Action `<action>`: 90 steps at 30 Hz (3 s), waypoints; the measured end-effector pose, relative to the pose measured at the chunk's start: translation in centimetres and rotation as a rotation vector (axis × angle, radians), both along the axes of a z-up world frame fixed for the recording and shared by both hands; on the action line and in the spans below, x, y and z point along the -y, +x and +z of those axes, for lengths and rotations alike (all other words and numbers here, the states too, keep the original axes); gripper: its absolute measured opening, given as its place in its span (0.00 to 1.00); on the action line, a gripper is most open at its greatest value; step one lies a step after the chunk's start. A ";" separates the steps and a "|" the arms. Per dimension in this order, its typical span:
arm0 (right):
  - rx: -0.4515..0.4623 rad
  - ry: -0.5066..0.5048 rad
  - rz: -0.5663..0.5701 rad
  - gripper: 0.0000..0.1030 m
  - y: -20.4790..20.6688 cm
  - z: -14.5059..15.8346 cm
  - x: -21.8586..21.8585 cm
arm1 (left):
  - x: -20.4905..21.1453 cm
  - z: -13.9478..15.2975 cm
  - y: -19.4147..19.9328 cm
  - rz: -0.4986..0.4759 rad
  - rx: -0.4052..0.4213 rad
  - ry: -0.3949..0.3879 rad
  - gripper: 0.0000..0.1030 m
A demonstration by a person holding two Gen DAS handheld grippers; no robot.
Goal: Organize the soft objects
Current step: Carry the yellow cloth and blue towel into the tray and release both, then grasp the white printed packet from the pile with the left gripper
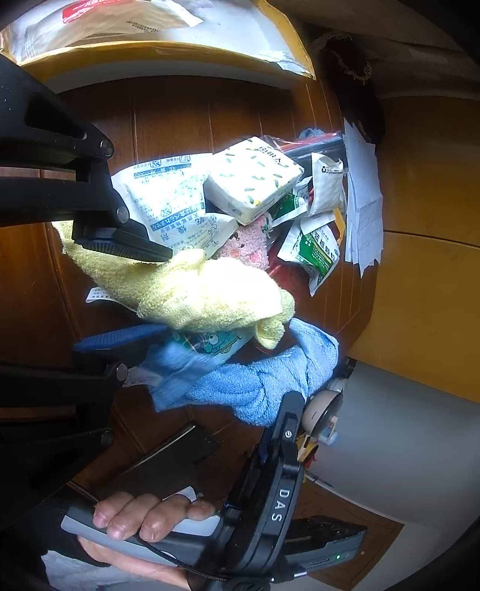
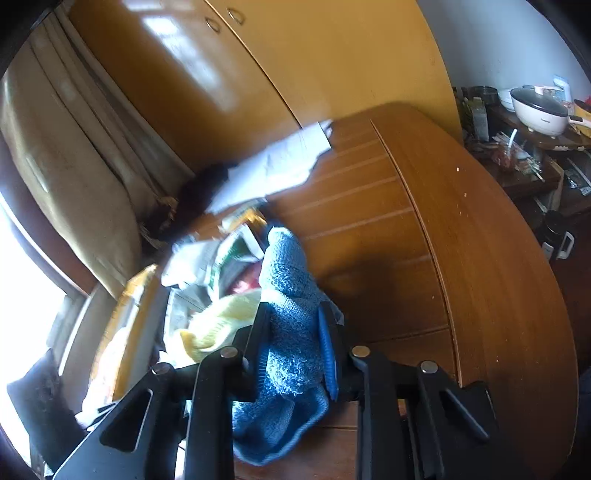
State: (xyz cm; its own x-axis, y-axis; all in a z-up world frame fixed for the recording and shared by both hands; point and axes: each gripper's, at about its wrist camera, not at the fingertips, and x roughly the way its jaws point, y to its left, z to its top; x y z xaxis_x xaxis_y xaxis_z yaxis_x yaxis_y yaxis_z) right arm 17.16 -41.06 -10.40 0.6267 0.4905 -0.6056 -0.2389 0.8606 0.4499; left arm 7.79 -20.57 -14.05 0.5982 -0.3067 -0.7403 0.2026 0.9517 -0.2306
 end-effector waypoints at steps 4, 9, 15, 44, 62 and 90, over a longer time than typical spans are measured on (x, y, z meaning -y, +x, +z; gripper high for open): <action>0.066 0.036 0.018 0.18 -1.6 2.3 0.6 | 0.0 0.0 0.8 0.001 -0.013 -0.015 0.36; 0.111 0.050 0.044 0.18 -3.1 3.6 0.2 | 0.7 -0.3 1.7 -0.003 -0.006 -0.013 0.35; 0.142 0.096 0.108 0.18 -4.0 4.5 -0.1 | -1.6 0.7 0.1 0.041 0.014 -0.118 0.23; -0.015 0.370 0.562 0.18 -3.7 6.4 -23.1 | -26.5 6.5 -10.1 0.639 0.189 -0.206 0.21; -0.098 0.151 0.481 0.22 -0.8 -1.0 -26.6 | -27.7 0.5 -6.9 0.709 0.037 -0.082 0.23; 0.030 0.145 0.329 0.69 -5.4 0.5 -9.8 | -11.9 5.3 -5.6 0.345 0.166 -0.098 0.78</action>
State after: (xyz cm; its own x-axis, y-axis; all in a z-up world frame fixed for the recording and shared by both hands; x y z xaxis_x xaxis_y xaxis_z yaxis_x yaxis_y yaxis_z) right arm 11.77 -31.29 -9.87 0.4375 0.7484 -0.4986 -0.5076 0.6632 0.5501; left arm 2.23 -8.68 -8.78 0.7877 -0.1312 -0.6019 -0.0834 0.9454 -0.3152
